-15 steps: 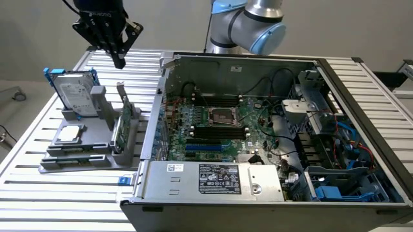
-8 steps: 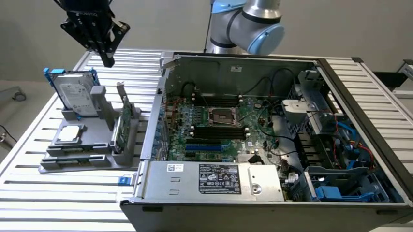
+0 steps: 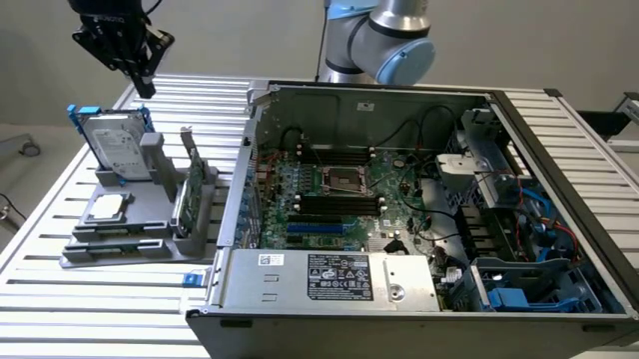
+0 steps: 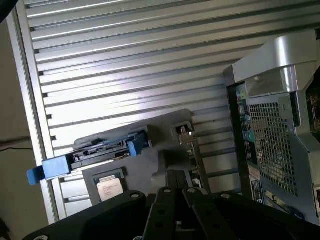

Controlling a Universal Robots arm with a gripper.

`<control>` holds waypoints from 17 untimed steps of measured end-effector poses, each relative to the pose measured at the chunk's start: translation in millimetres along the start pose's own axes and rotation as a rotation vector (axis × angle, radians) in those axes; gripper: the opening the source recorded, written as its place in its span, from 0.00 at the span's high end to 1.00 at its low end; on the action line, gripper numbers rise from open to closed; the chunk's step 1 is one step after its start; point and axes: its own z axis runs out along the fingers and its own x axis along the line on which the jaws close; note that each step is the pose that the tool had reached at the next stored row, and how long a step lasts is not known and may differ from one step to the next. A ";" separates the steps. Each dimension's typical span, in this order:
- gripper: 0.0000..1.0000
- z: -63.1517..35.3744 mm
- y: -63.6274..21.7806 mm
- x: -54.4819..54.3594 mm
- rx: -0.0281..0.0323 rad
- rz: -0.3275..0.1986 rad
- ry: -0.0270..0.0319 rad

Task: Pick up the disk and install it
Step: 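Reach for the disk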

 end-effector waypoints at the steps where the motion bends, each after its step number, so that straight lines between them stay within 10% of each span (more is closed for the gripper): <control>1: 0.89 0.6 1.6 4.9 0.0003 0.000 0.0000; 17: 0.89 2.7 10.5 74.6 0.0218 -0.004 -0.0039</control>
